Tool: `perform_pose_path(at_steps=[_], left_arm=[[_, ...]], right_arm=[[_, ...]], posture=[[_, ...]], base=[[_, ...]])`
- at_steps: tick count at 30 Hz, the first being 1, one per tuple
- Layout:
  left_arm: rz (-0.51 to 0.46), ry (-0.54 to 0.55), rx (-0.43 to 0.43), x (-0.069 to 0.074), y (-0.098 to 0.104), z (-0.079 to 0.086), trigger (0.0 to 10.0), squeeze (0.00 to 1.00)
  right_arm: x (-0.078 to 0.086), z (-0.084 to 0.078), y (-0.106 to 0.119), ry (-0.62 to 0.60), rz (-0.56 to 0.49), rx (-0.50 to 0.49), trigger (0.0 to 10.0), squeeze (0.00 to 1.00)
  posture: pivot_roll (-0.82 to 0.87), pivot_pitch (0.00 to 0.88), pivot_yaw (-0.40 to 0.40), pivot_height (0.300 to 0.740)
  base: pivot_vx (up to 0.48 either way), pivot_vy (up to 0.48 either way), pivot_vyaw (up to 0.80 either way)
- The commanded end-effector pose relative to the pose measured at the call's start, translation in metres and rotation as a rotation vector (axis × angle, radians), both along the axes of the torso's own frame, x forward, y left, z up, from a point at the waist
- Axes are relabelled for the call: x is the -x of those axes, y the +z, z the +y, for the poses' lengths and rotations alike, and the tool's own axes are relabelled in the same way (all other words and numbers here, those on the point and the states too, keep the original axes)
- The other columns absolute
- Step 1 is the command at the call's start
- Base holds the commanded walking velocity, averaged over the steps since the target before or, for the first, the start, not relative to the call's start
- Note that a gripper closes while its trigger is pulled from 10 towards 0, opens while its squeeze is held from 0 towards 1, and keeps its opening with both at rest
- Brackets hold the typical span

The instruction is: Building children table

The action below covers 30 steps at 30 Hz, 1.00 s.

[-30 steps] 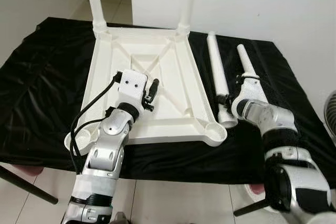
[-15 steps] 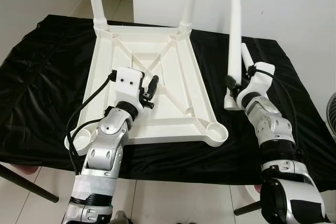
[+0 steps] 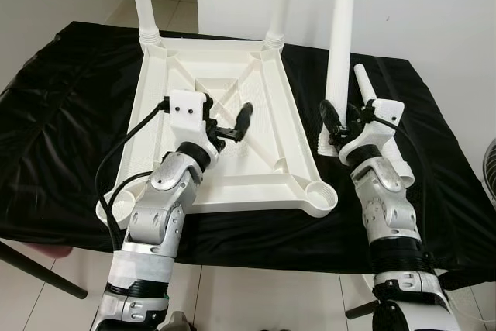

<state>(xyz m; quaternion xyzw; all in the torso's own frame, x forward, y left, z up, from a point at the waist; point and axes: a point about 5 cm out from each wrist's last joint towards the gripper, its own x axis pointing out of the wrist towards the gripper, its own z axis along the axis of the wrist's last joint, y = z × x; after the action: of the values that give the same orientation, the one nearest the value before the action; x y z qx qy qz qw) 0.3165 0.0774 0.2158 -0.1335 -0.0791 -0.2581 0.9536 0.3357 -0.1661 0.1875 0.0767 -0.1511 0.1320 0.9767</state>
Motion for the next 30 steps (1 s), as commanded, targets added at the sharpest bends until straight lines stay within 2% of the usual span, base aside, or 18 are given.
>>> perform_pose_path(at_steps=[1, 4, 5, 7, 8, 11, 14, 18, 30], left_arm=[[-0.109, -0.36, 0.021, 0.014, 0.018, -0.019, 10.0, 1.0], [-0.103, -0.445, 0.049, 0.016, 0.026, -0.023, 10.0, 1.0], [-0.101, -0.478, 0.058, 0.016, 0.028, -0.024, 10.0, 0.42], [-0.099, -0.503, 0.065, 0.015, 0.031, -0.025, 10.0, 0.42], [-0.1, -0.555, 0.111, 0.017, 0.037, -0.026, 10.0, 0.0], [-0.111, -0.661, 0.19, 0.022, 0.05, -0.028, 10.0, 0.0], [-0.107, -0.676, 0.199, 0.023, 0.051, -0.028, 10.0, 0.0], [-0.091, -0.804, 0.252, 0.028, 0.064, -0.03, 10.0, 0.0], [-0.059, -0.809, 0.184, 0.024, 0.057, -0.035, 10.0, 0.0]], right_arm=[[0.006, 0.005, 0.007, 0.042, -0.07, 0.027, 10.0, 0.0], [0.01, 0.01, 0.008, 0.083, -0.101, 0.052, 10.0, 0.0], [0.012, 0.012, 0.009, 0.1, -0.112, 0.062, 10.0, 0.0], [0.013, 0.014, 0.009, 0.116, -0.121, 0.068, 10.0, 0.0], [0.014, 0.016, 0.008, 0.135, -0.123, 0.088, 10.0, 0.0], [0.016, 0.021, 0.006, 0.176, -0.125, 0.128, 10.0, 0.0], [0.016, 0.021, 0.005, 0.182, -0.123, 0.128, 10.0, 0.0], [0.023, 0.034, 0.003, 0.29, -0.135, 0.167, 10.0, 0.0], [0.031, 0.046, 0.002, 0.395, -0.147, 0.205, 10.0, 0.0]], posture=[[0.12, 0.065, -0.05, 0.74], [0.12, 0.064, -0.049, 0.74], [0.12, 0.063, -0.05, 0.74], [0.12, 0.063, -0.05, 0.74], [0.12, 0.06, -0.05, 0.74], [0.12, 0.059, -0.05, 0.74], [0.12, 0.059, -0.05, 0.74], [0.11, 0.059, -0.047, 0.74], [0.11, 0.055, -0.042, 0.74]], base=[[0.0, 0.0, 0.0], [0.0, 0.0, 0.0], [0.0, 0.0, 0.0], [0.0, 0.0, 0.0], [0.0, 0.0, 0.0], [0.0, 0.0, 0.0], [0.0, 0.0, 0.0], [0.0, 0.0, 0.0], [0.0, 0.0, 0.0]])
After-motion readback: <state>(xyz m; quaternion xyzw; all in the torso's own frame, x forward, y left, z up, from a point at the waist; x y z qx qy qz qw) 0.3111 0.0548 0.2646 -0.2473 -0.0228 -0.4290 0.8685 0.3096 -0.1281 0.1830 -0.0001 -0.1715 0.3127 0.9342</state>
